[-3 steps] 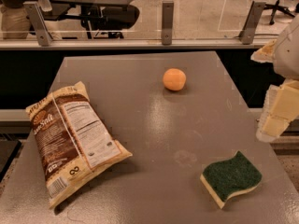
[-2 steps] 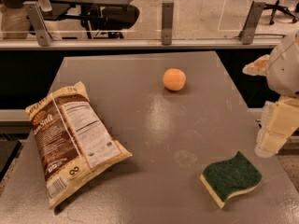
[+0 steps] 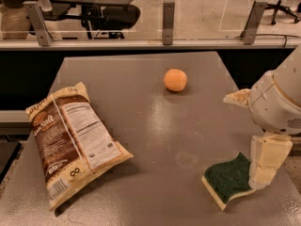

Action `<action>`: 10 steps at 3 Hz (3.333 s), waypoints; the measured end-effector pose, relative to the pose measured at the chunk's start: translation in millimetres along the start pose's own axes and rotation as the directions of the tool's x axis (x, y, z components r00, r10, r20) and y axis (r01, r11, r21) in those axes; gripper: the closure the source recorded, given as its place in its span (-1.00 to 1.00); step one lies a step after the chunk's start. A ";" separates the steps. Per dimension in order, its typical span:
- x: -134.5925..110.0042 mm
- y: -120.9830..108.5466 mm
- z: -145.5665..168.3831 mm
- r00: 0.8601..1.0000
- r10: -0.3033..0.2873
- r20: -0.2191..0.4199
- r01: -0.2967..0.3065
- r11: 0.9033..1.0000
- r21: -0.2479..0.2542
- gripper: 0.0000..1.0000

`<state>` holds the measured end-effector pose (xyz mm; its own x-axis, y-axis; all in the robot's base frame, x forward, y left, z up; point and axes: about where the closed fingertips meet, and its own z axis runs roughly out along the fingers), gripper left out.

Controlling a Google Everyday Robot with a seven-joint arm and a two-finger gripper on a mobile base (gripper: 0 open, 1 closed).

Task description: Move sponge near brown chip bag

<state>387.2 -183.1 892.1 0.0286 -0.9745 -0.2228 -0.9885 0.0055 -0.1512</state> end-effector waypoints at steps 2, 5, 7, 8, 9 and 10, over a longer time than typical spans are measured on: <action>-1.5 30.9 35.9 0.995 -0.101 0.022 0.102 0.993 -0.061 -1.00; 5.5 44.6 56.3 0.990 -0.138 0.032 0.140 0.986 -0.094 -0.03; -35.9 19.2 42.6 0.986 -0.155 0.055 0.159 0.985 -0.066 0.90; -74.3 -1.6 42.3 0.980 -0.175 0.095 0.181 0.982 -0.056 1.00; -104.5 -16.1 47.4 0.973 -0.188 0.137 0.198 0.979 -0.058 1.00; -128.2 -26.8 55.8 0.965 -0.190 0.181 0.205 0.976 -0.071 0.68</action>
Offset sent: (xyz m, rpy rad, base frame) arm -0.0412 0.0125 -0.0606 0.0058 0.0627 0.1827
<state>418.3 -45.8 871.0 0.2418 -0.9009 -0.3604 -0.9696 -0.2103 -0.1249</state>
